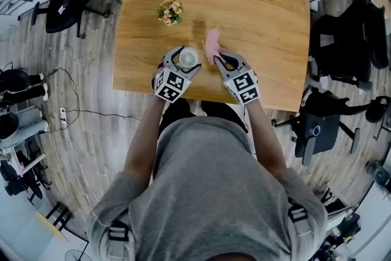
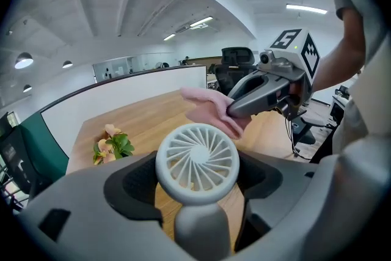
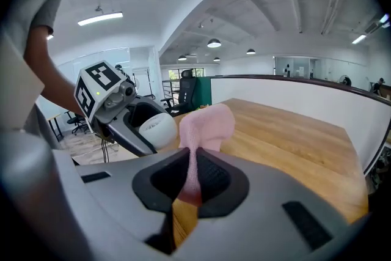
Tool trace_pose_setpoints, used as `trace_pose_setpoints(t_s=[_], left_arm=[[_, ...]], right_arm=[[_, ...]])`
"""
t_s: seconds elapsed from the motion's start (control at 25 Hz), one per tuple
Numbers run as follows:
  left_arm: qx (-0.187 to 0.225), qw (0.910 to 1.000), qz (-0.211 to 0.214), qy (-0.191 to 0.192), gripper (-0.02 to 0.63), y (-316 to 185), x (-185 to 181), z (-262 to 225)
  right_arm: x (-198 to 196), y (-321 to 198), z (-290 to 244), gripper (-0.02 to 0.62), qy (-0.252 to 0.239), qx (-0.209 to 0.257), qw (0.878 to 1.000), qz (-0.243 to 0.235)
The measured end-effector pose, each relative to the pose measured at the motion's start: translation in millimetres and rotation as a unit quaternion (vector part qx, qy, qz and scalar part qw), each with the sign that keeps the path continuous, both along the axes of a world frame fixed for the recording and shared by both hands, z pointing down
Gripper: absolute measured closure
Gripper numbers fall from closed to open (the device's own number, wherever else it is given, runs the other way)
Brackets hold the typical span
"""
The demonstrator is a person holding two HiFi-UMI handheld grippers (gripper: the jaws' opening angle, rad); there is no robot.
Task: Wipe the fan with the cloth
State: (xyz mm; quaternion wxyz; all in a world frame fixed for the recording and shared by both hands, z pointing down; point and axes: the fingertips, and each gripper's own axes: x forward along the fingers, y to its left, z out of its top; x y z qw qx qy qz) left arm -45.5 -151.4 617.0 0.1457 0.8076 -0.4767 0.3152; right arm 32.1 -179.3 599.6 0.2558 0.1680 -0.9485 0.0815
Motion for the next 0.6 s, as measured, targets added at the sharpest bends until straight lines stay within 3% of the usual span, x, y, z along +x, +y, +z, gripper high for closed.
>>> trace_pose_setpoints(t_s=[0.32,0.6], left_arm=[[0.003,0.9990,0.045,-0.004,0.216,10,-16,-13],[-0.003,0.9959,0.087,-0.026,0.215,21,-32,-18]], right_arm=[[-41,15,-22,0.558,-0.041,-0.032,0.998,0.031],[-76,35,-46,0.557,-0.050,-0.011,0.998,0.032]])
